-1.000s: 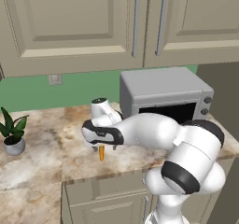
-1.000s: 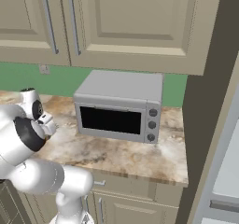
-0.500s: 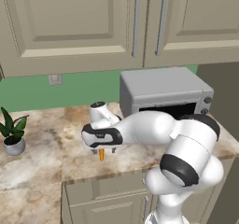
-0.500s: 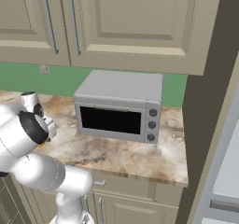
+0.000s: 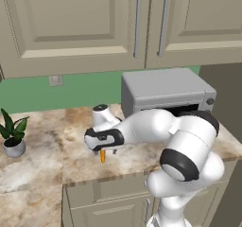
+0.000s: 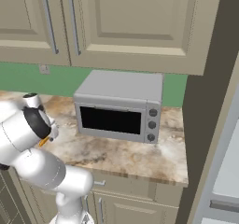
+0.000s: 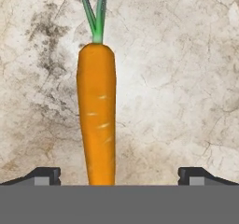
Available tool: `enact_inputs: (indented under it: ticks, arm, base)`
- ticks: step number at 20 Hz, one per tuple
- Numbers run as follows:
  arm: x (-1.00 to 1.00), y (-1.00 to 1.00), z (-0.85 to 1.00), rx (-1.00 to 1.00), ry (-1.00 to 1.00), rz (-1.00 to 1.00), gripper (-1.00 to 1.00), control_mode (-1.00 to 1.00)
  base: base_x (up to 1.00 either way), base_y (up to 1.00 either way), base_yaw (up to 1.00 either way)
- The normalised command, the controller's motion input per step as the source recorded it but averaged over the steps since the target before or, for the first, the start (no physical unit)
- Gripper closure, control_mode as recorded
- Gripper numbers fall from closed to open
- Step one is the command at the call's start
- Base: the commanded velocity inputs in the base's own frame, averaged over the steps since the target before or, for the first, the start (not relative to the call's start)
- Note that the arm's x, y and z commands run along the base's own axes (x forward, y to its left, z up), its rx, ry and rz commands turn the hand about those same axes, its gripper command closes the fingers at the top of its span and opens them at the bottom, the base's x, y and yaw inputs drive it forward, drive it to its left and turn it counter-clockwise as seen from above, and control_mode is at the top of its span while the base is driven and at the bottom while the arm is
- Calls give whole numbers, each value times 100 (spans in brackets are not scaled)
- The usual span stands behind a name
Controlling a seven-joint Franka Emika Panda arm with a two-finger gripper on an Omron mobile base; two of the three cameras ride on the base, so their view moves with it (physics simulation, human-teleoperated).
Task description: Place the carrot in the correct fridge rack based on whether it is a fruit or vegetable. Finally, close the fridge door.
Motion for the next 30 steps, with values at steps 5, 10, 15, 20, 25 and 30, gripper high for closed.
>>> enact_inputs:
  ticks: [5, 10, 15, 20, 25, 30]
  arm:
    - [18, 0, -8, 0, 0, -1, -100, -100]
    - [10, 0, -25, 0, 0, 0, -100, -100]
    - [7, 4, -28, 0, 0, 0, -100, -100]
    - [0, 0, -26, 0, -1, 0, -100, -100]
    - [0, 0, -30, 2, -2, 0, 100, -100]
    - [0, 0, -34, 4, -1, 0, 100, -100]
  base:
    - [0, 0, 0]
    - [0, 0, 0]
    - [0, 0, 0]
    - [0, 0, 0]
    - [0, 0, 0]
    - [0, 0, 0]
